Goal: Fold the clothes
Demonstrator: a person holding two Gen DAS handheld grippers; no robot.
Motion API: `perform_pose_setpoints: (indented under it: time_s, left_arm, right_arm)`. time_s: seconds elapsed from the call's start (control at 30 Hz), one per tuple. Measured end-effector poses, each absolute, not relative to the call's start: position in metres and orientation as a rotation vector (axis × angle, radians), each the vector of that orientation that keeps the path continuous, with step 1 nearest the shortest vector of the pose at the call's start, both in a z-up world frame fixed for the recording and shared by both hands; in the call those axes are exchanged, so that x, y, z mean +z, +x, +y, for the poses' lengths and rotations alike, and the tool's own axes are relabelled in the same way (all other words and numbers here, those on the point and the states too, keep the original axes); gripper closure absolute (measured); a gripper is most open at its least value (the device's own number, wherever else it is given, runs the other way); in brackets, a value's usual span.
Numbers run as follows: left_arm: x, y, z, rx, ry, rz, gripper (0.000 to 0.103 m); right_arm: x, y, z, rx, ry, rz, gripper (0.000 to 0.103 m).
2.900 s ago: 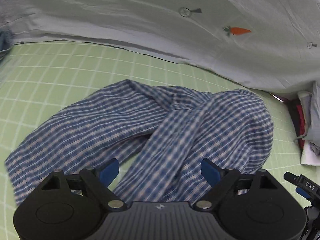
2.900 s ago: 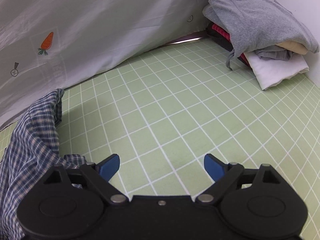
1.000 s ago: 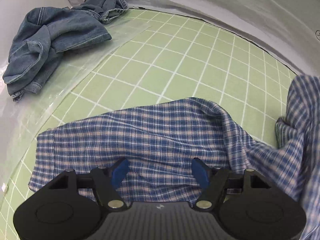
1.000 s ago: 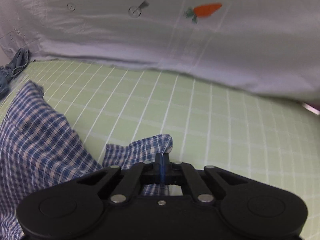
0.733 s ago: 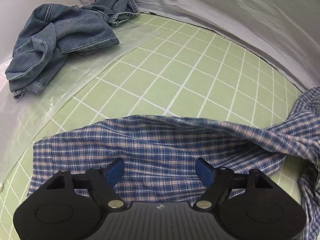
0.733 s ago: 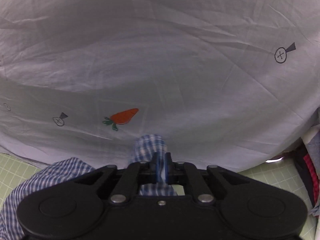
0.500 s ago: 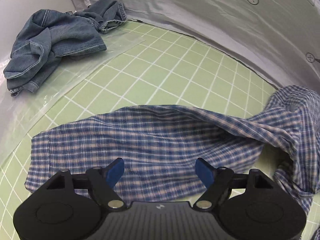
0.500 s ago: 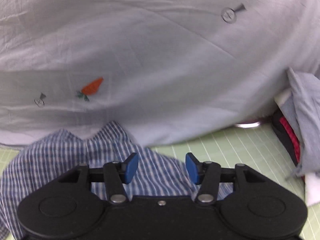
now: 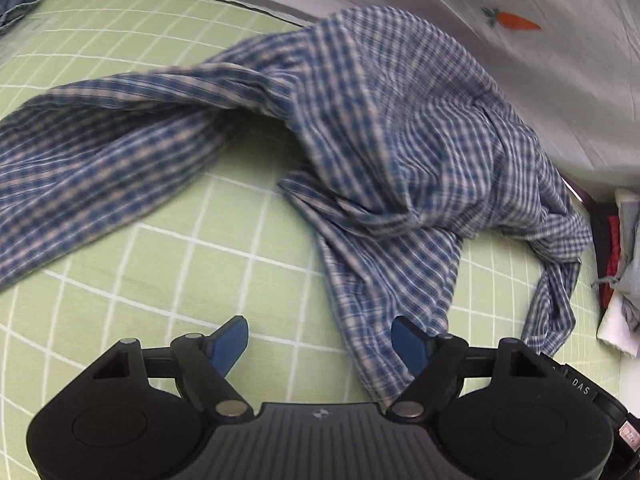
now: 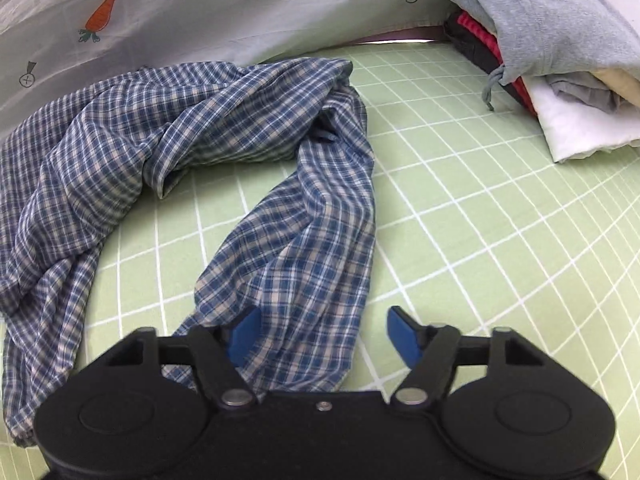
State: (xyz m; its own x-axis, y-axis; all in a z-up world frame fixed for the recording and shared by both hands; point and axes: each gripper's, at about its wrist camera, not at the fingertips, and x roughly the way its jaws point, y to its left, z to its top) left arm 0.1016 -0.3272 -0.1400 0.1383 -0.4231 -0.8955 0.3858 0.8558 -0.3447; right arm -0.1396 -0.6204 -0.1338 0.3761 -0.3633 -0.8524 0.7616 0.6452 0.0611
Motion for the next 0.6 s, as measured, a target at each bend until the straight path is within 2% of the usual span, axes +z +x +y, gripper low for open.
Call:
perform_pose_setpoints:
  time_s: [0.03,0.07,0.17,0.2,0.3,0.4,0.43,0.47,0.6]
  left_arm:
    - [-0.141,0.101,-0.334,-0.59,-0.01,1.31,0.035]
    - [-0.143,0.1,-0.339,-0.591,0.013,1.313,0.042]
    - [-0.144,0.098,-0.347,-0.601,0.052,1.3,0.076]
    - [-0.146,0.1,-0.346,-0.598,0.045,1.307,0.097]
    - [-0.151,0.104,-0.34,-0.586,0.016,1.327,0.098]
    - [-0.152,0.104,-0.335,-0.579,-0.013,1.332,0.095]
    - [-0.152,0.105,-0.333,-0.576,-0.022,1.334,0.094]
    - [-0.152,0.105,-0.332,-0.573,-0.031,1.336,0.093]
    - [-0.152,0.103,-0.331,-0.58,-0.058,1.346,0.075]
  right_arm:
    - [-0.133,-0.14,-0.625,-0.74,0.492,0.928,0.091]
    - [-0.131,-0.14,-0.631,-0.728,0.484,0.926,0.098]
    - [-0.113,-0.136,-0.656,-0.777,0.305,0.895,0.101]
    - [-0.106,-0.135,-0.667,-0.83,0.232,0.876,0.101]
    - [-0.086,-0.132,-0.7,-1.066,0.014,0.822,0.099]
    - [-0.073,-0.124,-0.717,-1.23,-0.096,0.801,0.07]
    - [-0.069,-0.126,-0.717,-1.201,-0.021,0.764,0.056]
    - [-0.07,-0.127,-0.715,-1.147,0.093,0.73,0.048]
    - [-0.094,-0.115,-0.695,-0.889,0.481,0.69,0.04]
